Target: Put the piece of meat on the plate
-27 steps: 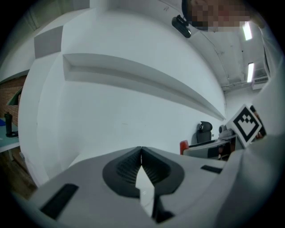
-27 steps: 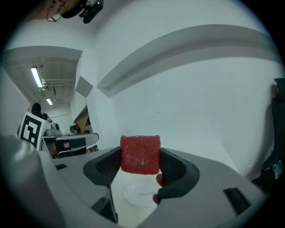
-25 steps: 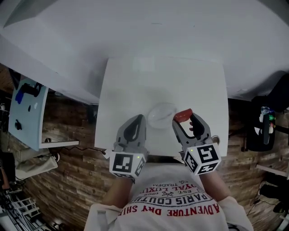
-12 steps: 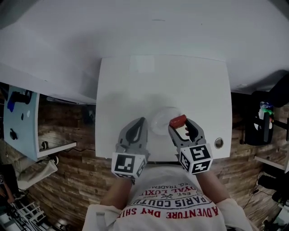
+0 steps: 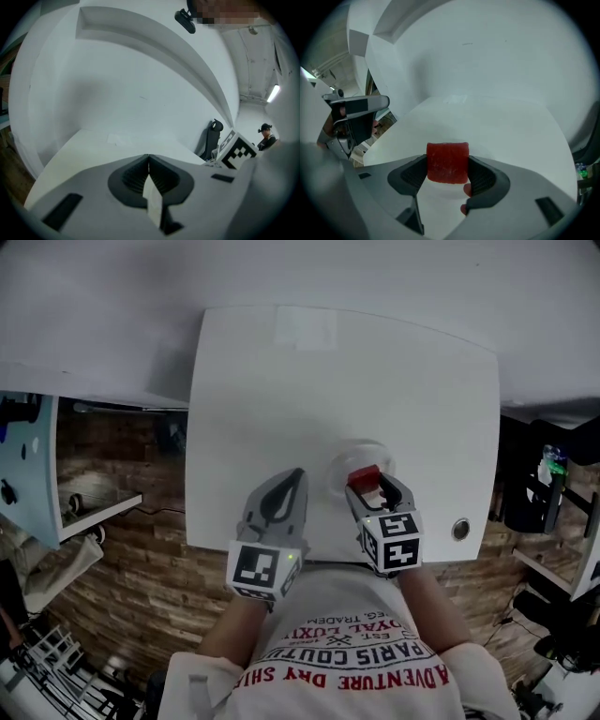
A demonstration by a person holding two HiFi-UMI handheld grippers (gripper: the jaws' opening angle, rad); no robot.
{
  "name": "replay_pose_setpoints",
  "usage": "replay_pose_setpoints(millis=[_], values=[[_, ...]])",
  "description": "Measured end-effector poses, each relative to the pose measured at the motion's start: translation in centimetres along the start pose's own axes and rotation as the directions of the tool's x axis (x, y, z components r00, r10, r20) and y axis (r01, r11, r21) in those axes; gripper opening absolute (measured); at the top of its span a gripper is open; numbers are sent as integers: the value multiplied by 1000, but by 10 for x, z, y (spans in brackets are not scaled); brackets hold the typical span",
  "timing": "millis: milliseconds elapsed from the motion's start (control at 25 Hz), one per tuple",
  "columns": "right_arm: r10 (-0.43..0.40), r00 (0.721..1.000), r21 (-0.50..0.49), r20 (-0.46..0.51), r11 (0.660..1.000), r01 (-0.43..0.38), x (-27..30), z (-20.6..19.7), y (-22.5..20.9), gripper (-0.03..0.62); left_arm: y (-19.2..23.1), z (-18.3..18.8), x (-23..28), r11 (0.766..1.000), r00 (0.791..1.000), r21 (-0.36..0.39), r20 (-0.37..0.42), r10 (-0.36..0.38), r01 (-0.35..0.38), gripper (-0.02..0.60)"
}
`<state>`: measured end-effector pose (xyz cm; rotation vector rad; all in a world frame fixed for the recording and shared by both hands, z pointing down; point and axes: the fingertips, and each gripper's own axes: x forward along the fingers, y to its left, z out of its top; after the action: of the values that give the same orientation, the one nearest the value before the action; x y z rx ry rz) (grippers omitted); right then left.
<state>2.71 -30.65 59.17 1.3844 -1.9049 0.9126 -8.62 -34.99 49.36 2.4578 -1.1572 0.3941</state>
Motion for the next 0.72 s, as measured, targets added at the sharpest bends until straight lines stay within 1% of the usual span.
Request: replay_pose_setpoints(millis=[280, 480, 720], values=[[-16, 995, -29, -98, 999, 13, 28, -17, 0, 276, 9, -19, 5, 1000, 999, -31, -37, 4, -5, 8], [-34, 992, -95, -118, 995, 23, 37, -13, 2, 276, 14, -22, 8, 999, 999, -39, -45, 6, -8, 8], [-29, 991, -96, -134, 995, 16, 40, -13, 3, 276, 12, -24, 11, 999, 999, -36, -53, 1, -3, 8]])
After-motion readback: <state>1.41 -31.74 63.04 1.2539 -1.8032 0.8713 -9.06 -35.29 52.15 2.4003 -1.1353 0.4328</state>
